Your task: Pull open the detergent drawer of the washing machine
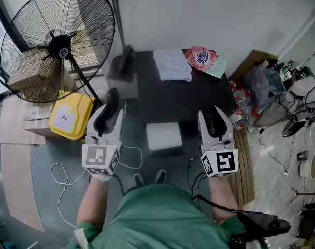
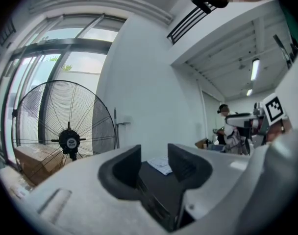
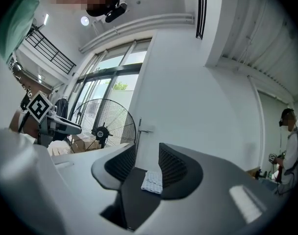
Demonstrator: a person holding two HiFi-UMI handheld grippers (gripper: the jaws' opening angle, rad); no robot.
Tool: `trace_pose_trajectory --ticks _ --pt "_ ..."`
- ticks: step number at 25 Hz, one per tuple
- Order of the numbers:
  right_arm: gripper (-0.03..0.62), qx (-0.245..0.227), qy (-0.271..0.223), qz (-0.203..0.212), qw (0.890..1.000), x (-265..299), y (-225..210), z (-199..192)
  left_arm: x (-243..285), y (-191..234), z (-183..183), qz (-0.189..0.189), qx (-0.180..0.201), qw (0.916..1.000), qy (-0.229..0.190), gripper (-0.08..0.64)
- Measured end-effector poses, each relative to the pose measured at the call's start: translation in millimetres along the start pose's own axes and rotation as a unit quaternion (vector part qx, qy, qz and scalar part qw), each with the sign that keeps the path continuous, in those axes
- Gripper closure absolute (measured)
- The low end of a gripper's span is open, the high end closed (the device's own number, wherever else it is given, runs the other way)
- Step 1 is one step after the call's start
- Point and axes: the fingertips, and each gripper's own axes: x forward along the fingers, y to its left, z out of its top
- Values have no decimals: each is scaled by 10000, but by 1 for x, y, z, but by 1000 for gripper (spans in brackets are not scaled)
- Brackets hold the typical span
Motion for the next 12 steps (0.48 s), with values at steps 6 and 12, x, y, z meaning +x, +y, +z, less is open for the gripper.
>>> trace_pose_trajectory --ticks 6,12 --pt "442 -147 -17 -50 9999 1 6 2 -2 2 -3 -25 10 10000 5 391" --pt "443 -129 -7 9 9999 2 9 3 -1 4 -3 -42 -7 10000 13 391"
